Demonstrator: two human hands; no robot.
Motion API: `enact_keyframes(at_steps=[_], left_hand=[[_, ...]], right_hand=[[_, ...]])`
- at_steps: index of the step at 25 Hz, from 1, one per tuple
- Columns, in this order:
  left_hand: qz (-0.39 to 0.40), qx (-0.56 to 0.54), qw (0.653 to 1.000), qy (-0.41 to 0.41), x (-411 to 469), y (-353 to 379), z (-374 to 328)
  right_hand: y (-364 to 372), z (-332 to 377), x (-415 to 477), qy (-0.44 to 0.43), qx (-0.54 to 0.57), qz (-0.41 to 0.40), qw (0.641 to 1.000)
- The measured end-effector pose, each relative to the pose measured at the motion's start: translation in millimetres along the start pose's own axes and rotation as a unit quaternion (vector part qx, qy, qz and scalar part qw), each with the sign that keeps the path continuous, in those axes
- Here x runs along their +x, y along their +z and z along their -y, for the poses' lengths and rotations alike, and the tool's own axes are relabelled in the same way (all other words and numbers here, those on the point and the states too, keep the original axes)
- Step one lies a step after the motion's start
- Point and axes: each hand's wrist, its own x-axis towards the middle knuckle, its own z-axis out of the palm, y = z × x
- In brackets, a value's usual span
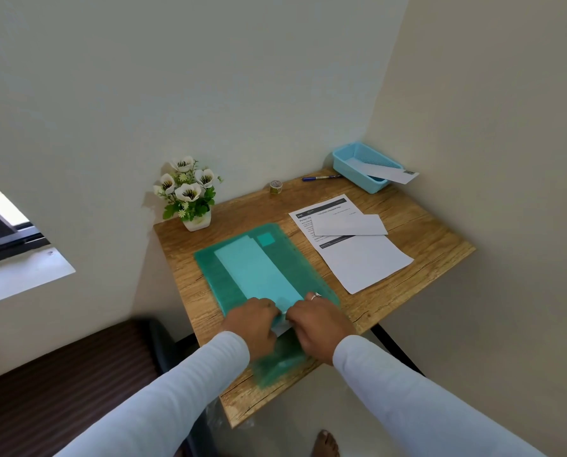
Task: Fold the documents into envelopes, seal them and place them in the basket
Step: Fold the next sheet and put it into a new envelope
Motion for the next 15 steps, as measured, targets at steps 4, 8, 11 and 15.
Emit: enact_keyframes(at_steps=[4,8,11,15], left_hand=[[0.010,0.019,1.000,0.014,5,5,4],[0.000,0.015,1.000,0.011,10,10,7],[-0.012,0.021,1.000,0.008,10,16,4],[-0.028,0.024,0.999,0.009,10,18,5]], right_hand=[[-13,-12,-13,-0.017,0.058,-0.003,0.998],[-20,-12,-15,0.029,0.090,0.004,0.996],[-11,-16,-12,0.063,0.040,0.054,0.996],[-20,-21,-7,0.071,0.065,0.104,0.990]])
